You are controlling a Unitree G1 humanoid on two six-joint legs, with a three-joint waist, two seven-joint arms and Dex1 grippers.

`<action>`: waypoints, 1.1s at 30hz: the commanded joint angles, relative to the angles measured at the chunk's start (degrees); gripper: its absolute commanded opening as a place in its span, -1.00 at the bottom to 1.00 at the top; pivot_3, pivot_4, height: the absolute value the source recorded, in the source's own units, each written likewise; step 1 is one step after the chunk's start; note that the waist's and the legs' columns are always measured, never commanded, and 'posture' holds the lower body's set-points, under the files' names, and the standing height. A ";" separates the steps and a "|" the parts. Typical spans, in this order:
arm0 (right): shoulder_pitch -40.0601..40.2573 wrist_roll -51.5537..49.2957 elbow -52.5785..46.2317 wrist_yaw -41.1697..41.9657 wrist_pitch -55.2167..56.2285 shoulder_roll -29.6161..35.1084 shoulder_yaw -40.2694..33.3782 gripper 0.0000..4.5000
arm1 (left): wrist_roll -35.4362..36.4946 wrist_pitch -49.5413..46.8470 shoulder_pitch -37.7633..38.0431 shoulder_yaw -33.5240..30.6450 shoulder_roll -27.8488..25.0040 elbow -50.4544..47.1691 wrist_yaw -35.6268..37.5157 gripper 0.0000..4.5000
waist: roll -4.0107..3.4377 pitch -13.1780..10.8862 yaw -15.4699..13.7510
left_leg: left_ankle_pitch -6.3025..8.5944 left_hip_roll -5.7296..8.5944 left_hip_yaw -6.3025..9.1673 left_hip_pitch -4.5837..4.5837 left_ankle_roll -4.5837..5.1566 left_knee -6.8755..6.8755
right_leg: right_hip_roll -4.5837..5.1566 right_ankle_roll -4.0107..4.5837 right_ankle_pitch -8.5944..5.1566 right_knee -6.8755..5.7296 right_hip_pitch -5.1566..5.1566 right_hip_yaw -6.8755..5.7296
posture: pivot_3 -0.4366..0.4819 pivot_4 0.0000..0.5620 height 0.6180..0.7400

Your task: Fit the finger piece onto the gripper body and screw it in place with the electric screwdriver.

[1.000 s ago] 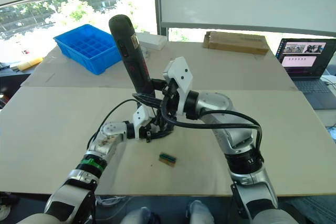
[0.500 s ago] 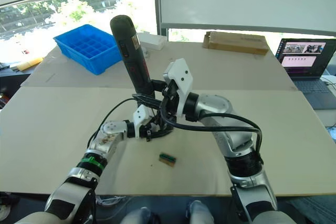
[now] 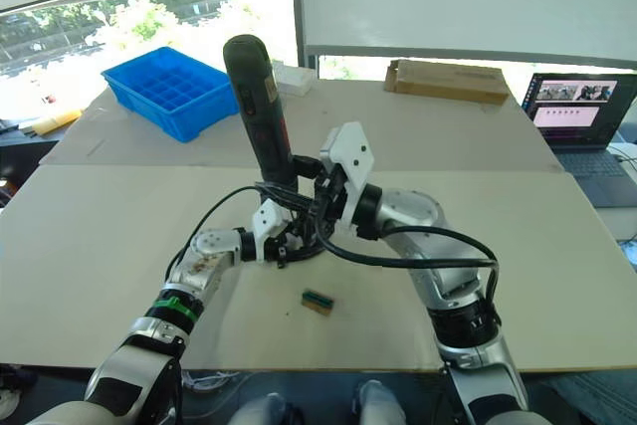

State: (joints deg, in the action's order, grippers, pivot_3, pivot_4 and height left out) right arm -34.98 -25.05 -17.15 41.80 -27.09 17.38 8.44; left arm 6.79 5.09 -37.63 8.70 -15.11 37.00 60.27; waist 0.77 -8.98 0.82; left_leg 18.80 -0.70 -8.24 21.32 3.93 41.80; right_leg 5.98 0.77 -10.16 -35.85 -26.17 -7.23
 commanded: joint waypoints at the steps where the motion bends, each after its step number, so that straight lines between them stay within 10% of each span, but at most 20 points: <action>1: 1.45 0.91 3.09 1.77 -0.73 1.71 1.10 -0.15 | 0.79 0.97 -2.05 -1.25 -0.10 -0.61 -0.29 0.03 | 0.00 0.00 0.00 | 0.00 0.00 -0.01 -0.02 0.00 0.00 | 0.00 0.00 0.00 0.00 0.02 0.01 | -0.05 -0.47 0.97; 33: -2.68 5.79 16.00 5.80 -4.23 7.45 7.20 -0.15 | 0.78 1.35 -2.95 -1.75 -0.76 0.01 -1.07 0.03 | -0.11 0.54 -0.04 | 0.00 -0.04 -0.01 -0.37 0.00 0.01 | 0.21 0.04 0.01 -0.09 0.24 0.12 | -0.05 -0.47 0.97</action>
State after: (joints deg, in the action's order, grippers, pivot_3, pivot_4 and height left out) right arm -41.11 -24.40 -8.53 47.90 -26.72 21.71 12.52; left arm 6.55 5.05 -38.40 8.88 -15.03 39.23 59.53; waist 0.67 -8.44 0.79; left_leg 18.80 -0.75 -8.25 20.95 3.93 41.80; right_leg 6.19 0.80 -10.15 -35.95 -25.93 -7.11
